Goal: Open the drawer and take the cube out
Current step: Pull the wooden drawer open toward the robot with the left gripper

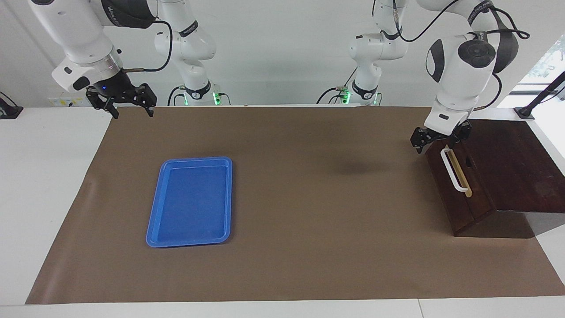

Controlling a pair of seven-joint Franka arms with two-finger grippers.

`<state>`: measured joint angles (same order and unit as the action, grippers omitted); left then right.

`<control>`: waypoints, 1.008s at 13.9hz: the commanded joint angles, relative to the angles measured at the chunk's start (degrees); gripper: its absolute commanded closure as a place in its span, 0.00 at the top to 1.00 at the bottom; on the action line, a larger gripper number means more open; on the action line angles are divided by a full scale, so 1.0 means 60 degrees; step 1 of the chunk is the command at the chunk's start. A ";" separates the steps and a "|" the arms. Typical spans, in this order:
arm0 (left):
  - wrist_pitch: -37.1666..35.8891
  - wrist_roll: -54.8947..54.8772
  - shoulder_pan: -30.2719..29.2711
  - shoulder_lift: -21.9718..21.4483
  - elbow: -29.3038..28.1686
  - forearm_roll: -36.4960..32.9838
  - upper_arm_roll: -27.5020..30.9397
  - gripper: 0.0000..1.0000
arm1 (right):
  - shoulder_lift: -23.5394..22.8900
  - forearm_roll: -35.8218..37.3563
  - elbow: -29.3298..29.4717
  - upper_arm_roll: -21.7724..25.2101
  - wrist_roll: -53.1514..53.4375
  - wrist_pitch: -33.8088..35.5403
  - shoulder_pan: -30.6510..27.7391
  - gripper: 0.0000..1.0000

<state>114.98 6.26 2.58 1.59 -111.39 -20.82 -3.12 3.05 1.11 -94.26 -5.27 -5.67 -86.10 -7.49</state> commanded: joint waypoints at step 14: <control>0.2692 0.0974 0.0269 0.1127 -0.1285 -0.2038 0.0008 1.00 | 0.0063 -0.0009 -0.0023 -0.0117 0.0067 -0.0108 -0.0070 1.00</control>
<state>129.62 7.39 0.64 7.35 -118.99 -32.52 -2.85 3.05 1.11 -94.22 -5.48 -5.67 -86.10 -7.43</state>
